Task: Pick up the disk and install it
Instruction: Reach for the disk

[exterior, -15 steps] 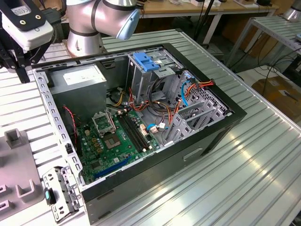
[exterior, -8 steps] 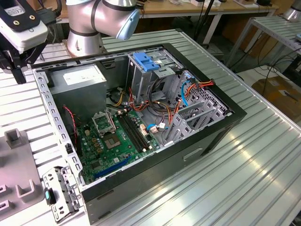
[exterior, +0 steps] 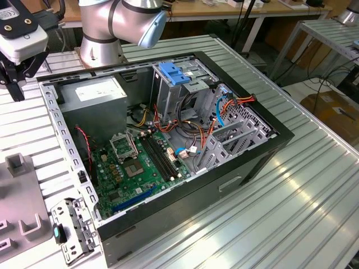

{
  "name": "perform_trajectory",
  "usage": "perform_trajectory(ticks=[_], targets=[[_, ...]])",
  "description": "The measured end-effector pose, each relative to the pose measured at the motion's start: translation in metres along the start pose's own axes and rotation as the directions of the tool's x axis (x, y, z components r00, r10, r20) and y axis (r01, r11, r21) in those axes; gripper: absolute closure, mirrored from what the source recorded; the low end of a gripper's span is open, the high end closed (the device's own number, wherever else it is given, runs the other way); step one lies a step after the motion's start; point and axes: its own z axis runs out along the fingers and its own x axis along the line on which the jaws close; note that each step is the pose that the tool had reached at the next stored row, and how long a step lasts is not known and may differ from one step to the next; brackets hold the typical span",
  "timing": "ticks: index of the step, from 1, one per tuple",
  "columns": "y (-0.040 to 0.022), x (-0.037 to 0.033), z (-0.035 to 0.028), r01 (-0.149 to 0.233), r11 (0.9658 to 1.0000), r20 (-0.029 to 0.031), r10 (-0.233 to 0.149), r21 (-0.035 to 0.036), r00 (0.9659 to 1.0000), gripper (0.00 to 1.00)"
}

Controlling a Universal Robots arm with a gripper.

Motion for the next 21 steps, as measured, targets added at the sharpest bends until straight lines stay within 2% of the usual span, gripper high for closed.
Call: perform_trajectory(ticks=[21], targets=[[-0.0019,0.0246,-0.0004,0.0,1.0,0.0,0.0,-0.0001,1.0,0.89]])
